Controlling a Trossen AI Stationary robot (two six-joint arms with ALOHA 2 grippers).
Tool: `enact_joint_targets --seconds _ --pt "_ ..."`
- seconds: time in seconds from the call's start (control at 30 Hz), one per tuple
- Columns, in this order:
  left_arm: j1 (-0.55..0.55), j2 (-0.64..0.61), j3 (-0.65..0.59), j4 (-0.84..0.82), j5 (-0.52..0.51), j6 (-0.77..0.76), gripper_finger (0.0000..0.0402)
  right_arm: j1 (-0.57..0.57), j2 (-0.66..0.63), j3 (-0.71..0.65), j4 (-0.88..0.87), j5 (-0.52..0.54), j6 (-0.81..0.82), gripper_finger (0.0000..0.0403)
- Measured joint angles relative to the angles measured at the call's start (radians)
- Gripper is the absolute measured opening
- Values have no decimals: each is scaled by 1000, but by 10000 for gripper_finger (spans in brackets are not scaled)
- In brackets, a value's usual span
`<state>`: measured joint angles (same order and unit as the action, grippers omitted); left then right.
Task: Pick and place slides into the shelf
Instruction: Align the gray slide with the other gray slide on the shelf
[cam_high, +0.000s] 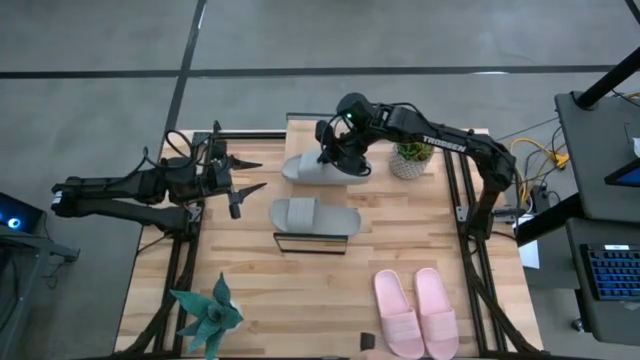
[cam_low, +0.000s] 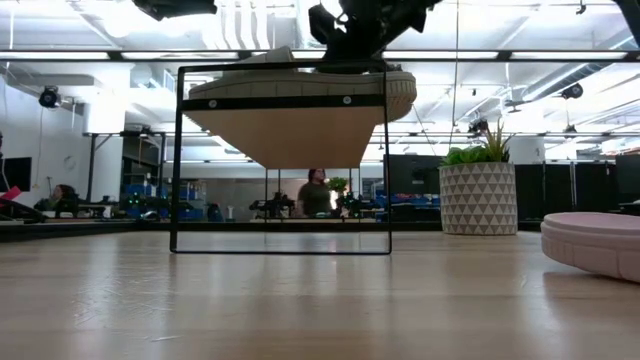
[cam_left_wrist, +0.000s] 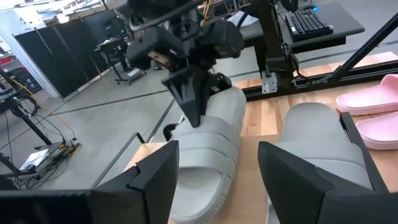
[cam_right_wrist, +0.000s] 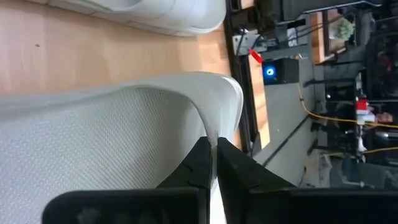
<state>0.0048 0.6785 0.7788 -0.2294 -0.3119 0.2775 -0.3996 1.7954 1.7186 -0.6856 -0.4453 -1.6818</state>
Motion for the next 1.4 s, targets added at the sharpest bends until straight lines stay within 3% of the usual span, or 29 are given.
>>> enact_joint_targets --seconds 0.23,0.37,0.6,1.1,1.4 --pt "0 5 0 -12 -11 0 204 -1 16 -9 -10 -14 1 8" --pt "0 2 0 -44 -13 0 204 0 16 -12 -16 -98 2 8" --pt "0 -8 0 -51 -40 0 204 -1 18 -19 -14 -144 16 8" --pt "0 -4 0 -50 -40 0 204 5 19 -39 37 -156 114 9" --pt "0 0 0 -48 -41 0 204 5 19 -40 46 -156 251 48"
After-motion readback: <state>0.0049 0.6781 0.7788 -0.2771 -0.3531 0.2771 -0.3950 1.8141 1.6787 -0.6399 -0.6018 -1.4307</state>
